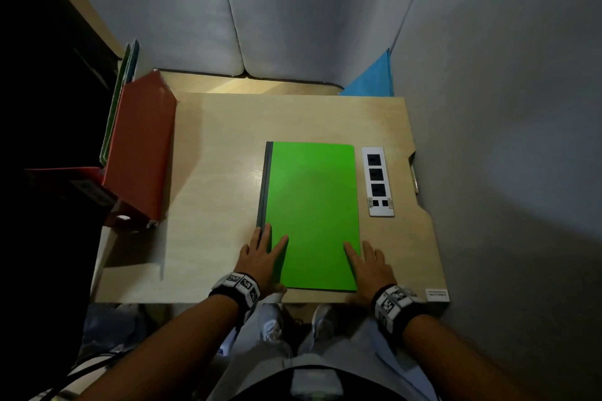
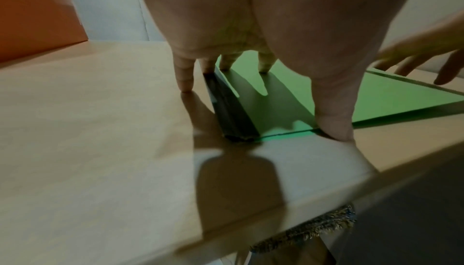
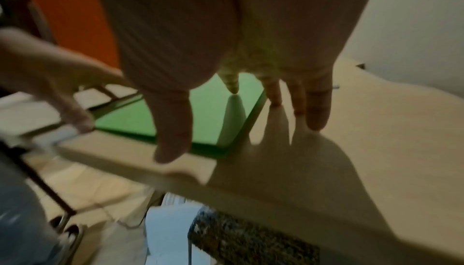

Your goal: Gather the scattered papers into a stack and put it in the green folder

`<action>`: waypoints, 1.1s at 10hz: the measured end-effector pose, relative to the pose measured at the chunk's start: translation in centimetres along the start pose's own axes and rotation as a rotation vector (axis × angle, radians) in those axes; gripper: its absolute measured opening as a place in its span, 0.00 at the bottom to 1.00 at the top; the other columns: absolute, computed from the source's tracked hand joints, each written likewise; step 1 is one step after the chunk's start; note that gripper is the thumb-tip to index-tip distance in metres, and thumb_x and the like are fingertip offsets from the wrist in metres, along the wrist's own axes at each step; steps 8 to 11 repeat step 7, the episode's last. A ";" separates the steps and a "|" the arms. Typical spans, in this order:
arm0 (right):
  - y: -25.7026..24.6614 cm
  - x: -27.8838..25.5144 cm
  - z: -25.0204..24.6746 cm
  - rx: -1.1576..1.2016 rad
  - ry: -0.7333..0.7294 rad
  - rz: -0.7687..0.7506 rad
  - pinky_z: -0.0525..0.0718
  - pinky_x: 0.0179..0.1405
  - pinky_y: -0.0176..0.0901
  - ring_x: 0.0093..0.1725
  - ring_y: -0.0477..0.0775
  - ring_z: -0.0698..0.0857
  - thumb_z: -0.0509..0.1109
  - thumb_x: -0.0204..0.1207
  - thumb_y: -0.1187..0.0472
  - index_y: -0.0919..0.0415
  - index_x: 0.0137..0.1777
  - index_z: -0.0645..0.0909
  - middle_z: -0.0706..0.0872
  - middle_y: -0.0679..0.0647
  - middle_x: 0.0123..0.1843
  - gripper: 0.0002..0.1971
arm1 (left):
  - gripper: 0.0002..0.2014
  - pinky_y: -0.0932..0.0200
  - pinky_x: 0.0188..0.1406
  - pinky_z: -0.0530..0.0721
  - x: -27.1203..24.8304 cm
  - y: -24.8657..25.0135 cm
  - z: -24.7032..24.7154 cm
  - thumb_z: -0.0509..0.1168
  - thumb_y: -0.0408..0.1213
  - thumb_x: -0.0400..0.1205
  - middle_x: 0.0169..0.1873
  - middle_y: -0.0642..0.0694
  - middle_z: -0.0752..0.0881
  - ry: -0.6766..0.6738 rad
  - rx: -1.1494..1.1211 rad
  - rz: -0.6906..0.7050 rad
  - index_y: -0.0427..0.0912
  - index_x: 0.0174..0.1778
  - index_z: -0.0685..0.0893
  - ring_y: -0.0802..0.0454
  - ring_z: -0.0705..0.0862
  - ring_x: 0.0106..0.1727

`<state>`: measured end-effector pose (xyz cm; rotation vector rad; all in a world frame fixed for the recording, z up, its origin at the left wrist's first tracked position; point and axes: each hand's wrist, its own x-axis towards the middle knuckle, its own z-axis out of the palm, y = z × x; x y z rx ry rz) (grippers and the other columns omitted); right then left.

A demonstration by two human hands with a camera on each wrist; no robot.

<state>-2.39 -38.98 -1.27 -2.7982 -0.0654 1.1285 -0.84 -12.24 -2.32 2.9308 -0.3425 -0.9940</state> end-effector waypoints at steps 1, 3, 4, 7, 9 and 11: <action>-0.7 1.2 0.3 -0.096 0.089 -0.015 0.64 0.78 0.63 0.83 0.69 0.50 0.78 0.64 0.38 0.43 0.84 0.39 0.44 0.59 0.86 0.59 | 0.60 0.35 0.83 0.56 0.8 -0.8 -0.4 0.74 0.66 0.68 0.85 0.37 0.33 0.005 0.005 0.008 0.57 0.86 0.40 0.34 0.36 0.86; -1.6 4.9 -4.0 -0.169 0.119 -0.032 0.62 0.78 0.65 0.83 0.69 0.51 0.76 0.66 0.38 0.44 0.85 0.43 0.48 0.60 0.86 0.55 | 0.60 0.36 0.82 0.58 4.4 -2.2 -3.7 0.75 0.65 0.68 0.85 0.37 0.34 0.009 -0.002 -0.033 0.57 0.86 0.41 0.35 0.37 0.86; -2.4 6.6 -6.1 -0.189 0.124 -0.032 0.60 0.79 0.66 0.83 0.70 0.52 0.77 0.67 0.39 0.46 0.85 0.43 0.49 0.61 0.86 0.55 | 0.61 0.34 0.82 0.59 6.1 -2.8 -5.1 0.76 0.65 0.66 0.85 0.37 0.34 0.005 0.000 -0.056 0.56 0.86 0.42 0.35 0.37 0.86; -4.2 8.6 -11.4 0.035 0.189 0.076 0.66 0.77 0.64 0.81 0.68 0.60 0.79 0.66 0.43 0.46 0.84 0.47 0.56 0.63 0.84 0.54 | 0.55 0.35 0.82 0.60 9.3 -4.0 -8.5 0.78 0.48 0.72 0.86 0.36 0.40 0.055 -0.109 -0.060 0.55 0.87 0.46 0.33 0.42 0.86; -4.2 8.6 -11.4 0.035 0.189 0.076 0.66 0.77 0.64 0.81 0.68 0.60 0.79 0.66 0.43 0.46 0.84 0.47 0.56 0.63 0.84 0.54 | 0.55 0.35 0.82 0.60 9.3 -4.0 -8.5 0.78 0.48 0.72 0.86 0.36 0.40 0.055 -0.109 -0.060 0.55 0.87 0.46 0.33 0.42 0.86; -4.2 8.6 -11.4 0.035 0.189 0.076 0.66 0.77 0.64 0.81 0.68 0.60 0.79 0.66 0.43 0.46 0.84 0.47 0.56 0.63 0.84 0.54 | 0.55 0.35 0.82 0.60 9.3 -4.0 -8.5 0.78 0.48 0.72 0.86 0.36 0.40 0.055 -0.109 -0.060 0.55 0.87 0.46 0.33 0.42 0.86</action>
